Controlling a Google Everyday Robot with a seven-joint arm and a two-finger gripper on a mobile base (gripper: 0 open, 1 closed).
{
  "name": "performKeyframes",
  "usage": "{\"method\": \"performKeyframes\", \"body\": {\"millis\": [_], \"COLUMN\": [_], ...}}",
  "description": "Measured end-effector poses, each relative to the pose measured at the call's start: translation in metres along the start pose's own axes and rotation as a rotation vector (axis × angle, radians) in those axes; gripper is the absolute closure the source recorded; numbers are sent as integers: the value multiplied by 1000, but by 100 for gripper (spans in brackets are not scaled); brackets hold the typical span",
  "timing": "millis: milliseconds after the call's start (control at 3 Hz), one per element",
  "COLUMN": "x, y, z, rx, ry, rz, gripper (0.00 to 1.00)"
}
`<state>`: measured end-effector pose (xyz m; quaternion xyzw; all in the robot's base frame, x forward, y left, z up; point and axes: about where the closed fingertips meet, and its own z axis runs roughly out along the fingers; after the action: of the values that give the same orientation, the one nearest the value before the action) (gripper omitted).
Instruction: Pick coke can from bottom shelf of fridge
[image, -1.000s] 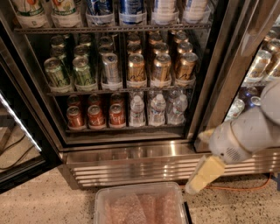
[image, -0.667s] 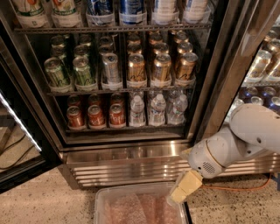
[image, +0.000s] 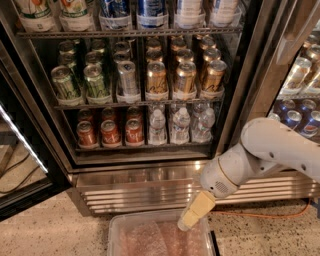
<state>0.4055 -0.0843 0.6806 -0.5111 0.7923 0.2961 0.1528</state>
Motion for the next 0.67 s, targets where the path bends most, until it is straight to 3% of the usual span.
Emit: {"method": "performKeyframes", "body": {"millis": [333, 667], "x": [-43, -101], "y": [-18, -33], "z": [28, 43], "rx": [-2, 52], "ry": [-74, -139], "rz": [-80, -148], "gripper": [0, 0]}}
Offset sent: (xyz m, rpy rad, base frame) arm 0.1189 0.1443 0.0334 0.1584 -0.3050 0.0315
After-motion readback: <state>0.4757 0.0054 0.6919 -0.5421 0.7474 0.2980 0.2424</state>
